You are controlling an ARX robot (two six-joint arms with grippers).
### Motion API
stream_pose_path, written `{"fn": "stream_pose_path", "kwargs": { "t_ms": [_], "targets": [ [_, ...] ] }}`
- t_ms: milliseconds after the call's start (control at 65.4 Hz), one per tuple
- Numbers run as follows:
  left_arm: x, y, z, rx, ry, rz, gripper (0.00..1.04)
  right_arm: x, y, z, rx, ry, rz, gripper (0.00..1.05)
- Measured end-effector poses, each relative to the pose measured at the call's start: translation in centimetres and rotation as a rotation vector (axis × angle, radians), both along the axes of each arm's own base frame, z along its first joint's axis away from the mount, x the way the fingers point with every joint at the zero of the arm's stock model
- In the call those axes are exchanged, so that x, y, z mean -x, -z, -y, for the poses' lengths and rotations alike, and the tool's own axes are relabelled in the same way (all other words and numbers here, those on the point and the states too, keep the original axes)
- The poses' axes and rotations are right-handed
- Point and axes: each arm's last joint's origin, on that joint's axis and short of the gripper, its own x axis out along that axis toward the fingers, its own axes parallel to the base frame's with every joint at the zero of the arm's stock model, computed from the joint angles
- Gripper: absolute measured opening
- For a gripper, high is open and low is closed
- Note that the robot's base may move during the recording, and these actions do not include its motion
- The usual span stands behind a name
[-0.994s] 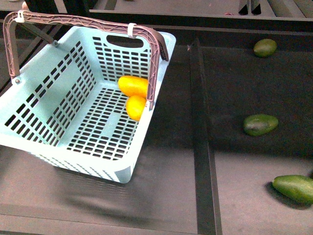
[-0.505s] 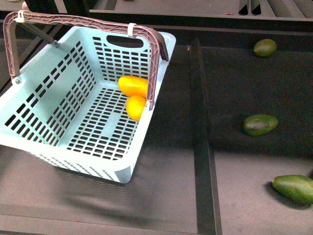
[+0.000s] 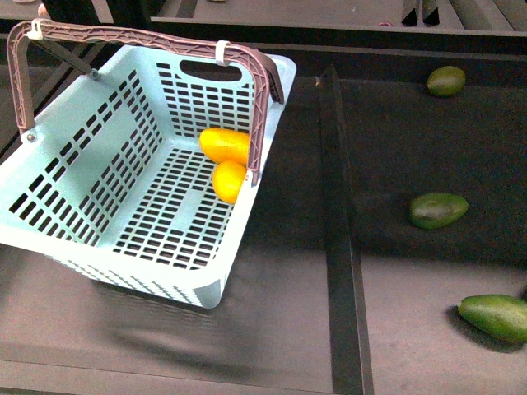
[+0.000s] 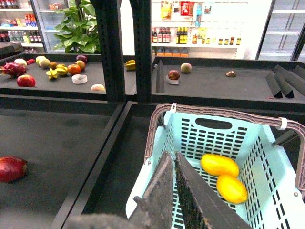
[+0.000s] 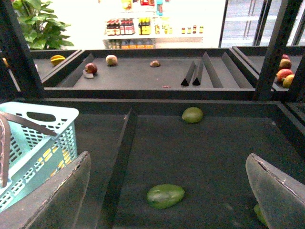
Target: Pick lemon and mango into basket
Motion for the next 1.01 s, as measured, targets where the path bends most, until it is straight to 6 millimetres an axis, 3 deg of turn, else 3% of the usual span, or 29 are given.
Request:
{"fn": "stream_pose_path", "kwargs": {
  "t_ms": [260, 673, 1010],
  "targets": [
    [0.0, 0.0, 0.0, 0.0, 0.0, 0.0, 0.07, 0.0, 0.0, 0.0, 0.0, 0.0, 0.0, 0.96],
    [0.0, 0.0, 0.0, 0.0, 0.0, 0.0, 0.99, 0.0, 0.0, 0.0, 0.0, 0.0, 0.0, 0.96],
    [0.0, 0.0, 0.0, -0.002, 0.0, 0.0, 0.98, 0.0, 0.0, 0.0, 0.0, 0.0, 0.0, 0.96]
  ]
}}
